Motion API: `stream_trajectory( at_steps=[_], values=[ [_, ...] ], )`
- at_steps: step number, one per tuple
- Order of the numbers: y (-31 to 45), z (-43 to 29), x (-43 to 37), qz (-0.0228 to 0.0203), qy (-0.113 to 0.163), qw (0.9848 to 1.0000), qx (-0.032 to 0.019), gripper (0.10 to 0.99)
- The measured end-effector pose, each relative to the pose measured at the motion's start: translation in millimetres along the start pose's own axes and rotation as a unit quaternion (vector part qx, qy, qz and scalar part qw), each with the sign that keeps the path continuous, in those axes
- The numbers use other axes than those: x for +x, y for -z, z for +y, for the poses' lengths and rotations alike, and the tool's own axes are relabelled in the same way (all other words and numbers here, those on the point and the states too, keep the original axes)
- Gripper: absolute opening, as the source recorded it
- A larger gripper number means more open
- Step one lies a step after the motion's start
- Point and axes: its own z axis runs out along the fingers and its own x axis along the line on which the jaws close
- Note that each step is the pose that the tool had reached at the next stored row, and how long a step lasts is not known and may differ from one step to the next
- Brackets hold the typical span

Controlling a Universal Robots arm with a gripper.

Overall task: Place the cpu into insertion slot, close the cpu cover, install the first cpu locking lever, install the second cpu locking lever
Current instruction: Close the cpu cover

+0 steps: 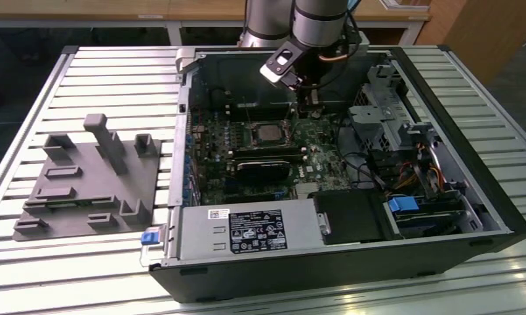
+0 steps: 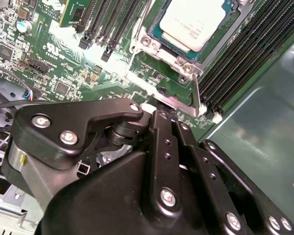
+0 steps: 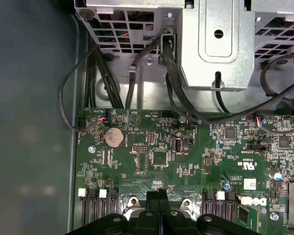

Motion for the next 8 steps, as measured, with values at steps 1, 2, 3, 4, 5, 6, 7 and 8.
stream_trajectory(
  at_steps=[1, 2, 3, 4, 5, 6, 7, 8],
  values=[
    [0.0, -0.3, 0.0, 0.0000, 0.000, 1.0000, 0.0000, 0.106],
    [0.0, -0.8, 0.0, 0.0000, 0.000, 1.0000, 0.0000, 0.106],
    [0.0, -1.2, 0.0, 0.0000, 0.000, 1.0000, 0.0000, 0.106],
    [0.1, -1.8, 0.0, 0.0000, 0.000, 1.0000, 0.0000, 0.106],
    [0.1, -2.5, 0.0, 0.0000, 0.000, 1.0000, 0.0000, 0.106],
    [0.1, -3.2, 0.0, 0.0000, 0.000, 1.0000, 0.0000, 0.106],
    [0.1, -3.6, 0.1, 0.0000, 0.000, 1.0000, 0.0000, 0.106],
    [0.1, -3.8, 0.0, 0.0000, 0.000, 1.0000, 0.0000, 0.106]
  ],
)
